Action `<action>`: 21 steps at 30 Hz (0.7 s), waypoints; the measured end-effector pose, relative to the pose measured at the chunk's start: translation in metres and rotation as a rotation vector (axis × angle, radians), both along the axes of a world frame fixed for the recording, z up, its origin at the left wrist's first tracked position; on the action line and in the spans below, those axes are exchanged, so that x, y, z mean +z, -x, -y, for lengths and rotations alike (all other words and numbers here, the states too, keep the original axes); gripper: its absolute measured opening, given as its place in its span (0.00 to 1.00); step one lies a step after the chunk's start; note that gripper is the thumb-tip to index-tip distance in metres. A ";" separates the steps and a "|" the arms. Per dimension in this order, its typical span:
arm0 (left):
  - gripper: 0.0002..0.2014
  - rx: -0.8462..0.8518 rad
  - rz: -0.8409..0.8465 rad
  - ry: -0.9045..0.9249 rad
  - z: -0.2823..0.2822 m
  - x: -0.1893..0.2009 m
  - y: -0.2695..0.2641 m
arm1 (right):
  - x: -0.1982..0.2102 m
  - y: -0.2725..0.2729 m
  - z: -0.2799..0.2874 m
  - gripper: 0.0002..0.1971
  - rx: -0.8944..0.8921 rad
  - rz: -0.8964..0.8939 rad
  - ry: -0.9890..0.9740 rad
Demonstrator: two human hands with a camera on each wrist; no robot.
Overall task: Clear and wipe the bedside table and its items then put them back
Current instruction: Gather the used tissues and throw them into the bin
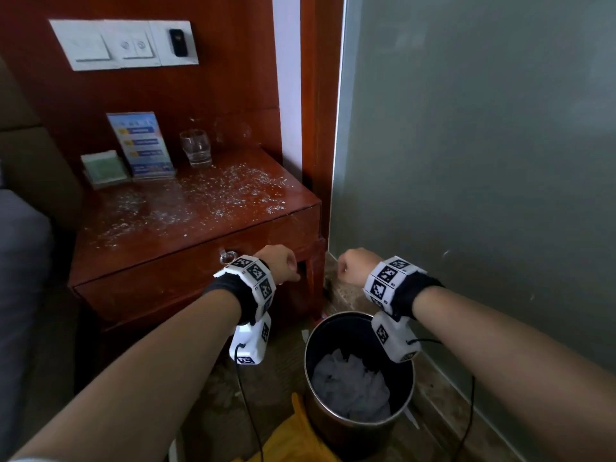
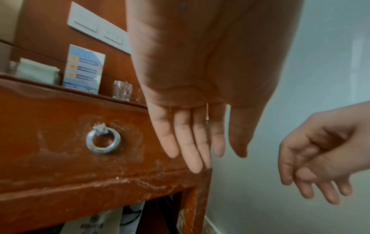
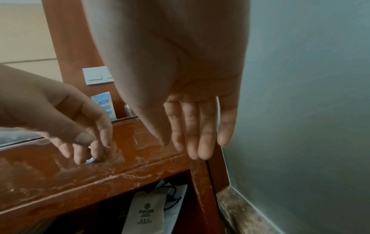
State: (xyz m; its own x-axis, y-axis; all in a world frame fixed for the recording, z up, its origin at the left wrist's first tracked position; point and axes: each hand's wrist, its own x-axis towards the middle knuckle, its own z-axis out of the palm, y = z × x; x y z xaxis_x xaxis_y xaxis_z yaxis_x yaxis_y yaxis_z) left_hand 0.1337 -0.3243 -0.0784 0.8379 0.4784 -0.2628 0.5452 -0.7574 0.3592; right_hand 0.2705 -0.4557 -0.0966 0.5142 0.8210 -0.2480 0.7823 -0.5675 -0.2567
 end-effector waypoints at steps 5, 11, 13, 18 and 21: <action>0.05 0.205 0.229 0.041 -0.033 0.025 0.029 | 0.027 0.013 -0.032 0.09 0.036 0.034 -0.151; 0.05 0.426 0.398 0.053 -0.089 0.041 0.065 | 0.056 0.028 -0.104 0.08 0.087 0.048 -0.264; 0.06 0.524 0.487 -0.014 -0.113 0.046 0.075 | 0.066 0.034 -0.135 0.08 0.108 0.051 -0.329; 0.05 0.693 0.549 -0.084 -0.187 0.059 0.095 | 0.086 0.047 -0.217 0.11 0.154 0.017 -0.400; 0.04 0.774 0.532 -0.072 -0.226 0.065 0.105 | 0.090 0.052 -0.258 0.10 0.182 -0.044 -0.399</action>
State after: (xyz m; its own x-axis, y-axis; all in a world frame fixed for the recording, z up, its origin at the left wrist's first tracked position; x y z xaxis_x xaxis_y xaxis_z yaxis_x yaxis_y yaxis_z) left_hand 0.0284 -0.0979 -0.0137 0.2819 0.9526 0.1147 0.6838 -0.2833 0.6724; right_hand 0.2184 -0.1973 -0.0069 0.3486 0.9331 0.0886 0.8437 -0.2713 -0.4633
